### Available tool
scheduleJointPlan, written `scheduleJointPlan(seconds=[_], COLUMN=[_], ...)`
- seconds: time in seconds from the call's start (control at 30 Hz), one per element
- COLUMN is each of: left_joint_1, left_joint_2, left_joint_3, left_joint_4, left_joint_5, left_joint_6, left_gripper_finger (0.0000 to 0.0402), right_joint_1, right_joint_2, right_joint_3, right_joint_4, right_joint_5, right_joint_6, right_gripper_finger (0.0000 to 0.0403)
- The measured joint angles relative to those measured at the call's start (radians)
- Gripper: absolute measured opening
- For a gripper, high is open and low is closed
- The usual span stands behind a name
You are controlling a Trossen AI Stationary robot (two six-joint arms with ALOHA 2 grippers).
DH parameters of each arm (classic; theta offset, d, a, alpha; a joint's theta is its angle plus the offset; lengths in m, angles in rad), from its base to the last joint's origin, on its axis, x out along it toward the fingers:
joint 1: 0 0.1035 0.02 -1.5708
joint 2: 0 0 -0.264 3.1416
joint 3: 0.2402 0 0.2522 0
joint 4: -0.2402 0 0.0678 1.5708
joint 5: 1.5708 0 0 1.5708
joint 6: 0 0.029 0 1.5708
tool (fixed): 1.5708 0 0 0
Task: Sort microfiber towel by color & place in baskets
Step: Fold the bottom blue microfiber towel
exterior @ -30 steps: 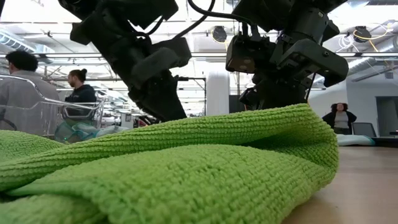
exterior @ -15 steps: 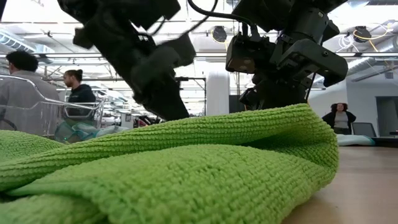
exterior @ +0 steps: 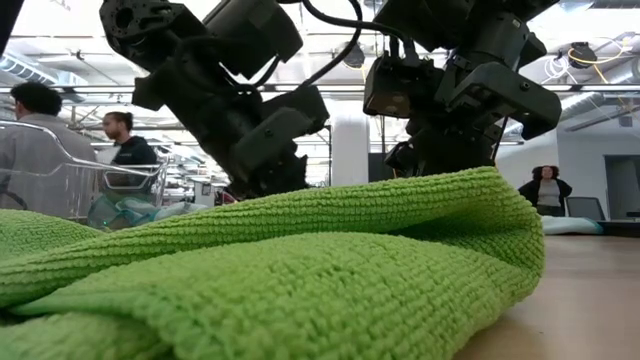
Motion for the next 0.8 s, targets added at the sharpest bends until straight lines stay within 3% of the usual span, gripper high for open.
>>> scheduleJointPlan(seconds=[0.33,0.8], left_joint_1=[0.001,-0.006], left_joint_2=[-0.077,-0.08], left_joint_3=[-0.003,-0.003], left_joint_4=[-0.108,-0.151], left_joint_5=[0.004,-0.04], left_joint_6=[0.021,0.017], left_gripper_finger=[0.0012,0.0014], right_joint_1=[0.0,0.004], right_joint_2=[0.0,0.0], right_joint_3=[0.0,0.0], right_joint_4=[-0.004,0.043], right_joint_5=[0.0,-0.033], right_joint_6=[-0.005,0.02], right_gripper_finger=[0.0,0.0])
